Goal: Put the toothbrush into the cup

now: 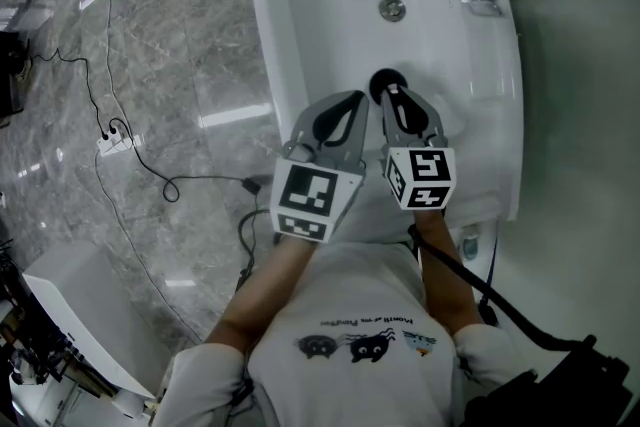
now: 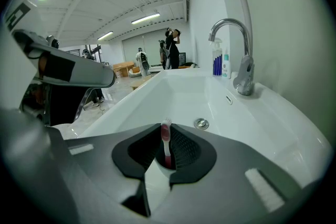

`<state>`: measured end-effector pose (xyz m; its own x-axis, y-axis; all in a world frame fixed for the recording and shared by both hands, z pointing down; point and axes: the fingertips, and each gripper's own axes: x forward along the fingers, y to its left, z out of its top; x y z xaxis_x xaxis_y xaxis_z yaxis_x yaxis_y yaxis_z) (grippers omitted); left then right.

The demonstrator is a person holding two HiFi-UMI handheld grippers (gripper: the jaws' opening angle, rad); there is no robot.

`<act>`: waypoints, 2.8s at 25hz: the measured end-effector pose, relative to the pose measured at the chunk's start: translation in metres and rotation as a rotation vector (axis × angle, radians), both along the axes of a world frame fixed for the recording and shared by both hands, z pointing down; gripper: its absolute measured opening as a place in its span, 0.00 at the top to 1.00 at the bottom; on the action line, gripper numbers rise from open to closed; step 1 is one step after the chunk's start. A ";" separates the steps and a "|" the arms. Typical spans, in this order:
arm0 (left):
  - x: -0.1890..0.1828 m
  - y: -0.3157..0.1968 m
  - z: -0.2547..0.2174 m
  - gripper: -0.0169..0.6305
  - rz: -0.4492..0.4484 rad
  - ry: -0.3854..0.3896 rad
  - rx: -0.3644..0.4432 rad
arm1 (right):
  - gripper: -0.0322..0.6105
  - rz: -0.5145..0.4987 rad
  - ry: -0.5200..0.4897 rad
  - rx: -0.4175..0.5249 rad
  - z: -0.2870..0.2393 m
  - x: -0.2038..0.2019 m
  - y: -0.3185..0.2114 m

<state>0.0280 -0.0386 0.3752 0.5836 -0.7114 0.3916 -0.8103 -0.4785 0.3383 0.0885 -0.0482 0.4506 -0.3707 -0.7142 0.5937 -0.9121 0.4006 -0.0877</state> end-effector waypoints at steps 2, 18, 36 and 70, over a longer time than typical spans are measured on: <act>0.000 0.000 0.000 0.97 0.002 0.000 -0.002 | 0.86 -0.001 0.001 -0.001 0.000 -0.001 0.000; -0.002 0.000 0.001 0.97 0.005 0.005 -0.008 | 0.86 -0.009 0.001 -0.004 -0.001 -0.003 -0.005; -0.006 -0.002 0.004 0.97 -0.003 0.012 -0.024 | 0.86 -0.011 -0.008 -0.001 -0.002 -0.007 -0.012; 0.000 -0.014 0.021 0.97 -0.017 0.012 -0.047 | 0.87 0.014 -0.033 0.003 0.011 0.004 -0.033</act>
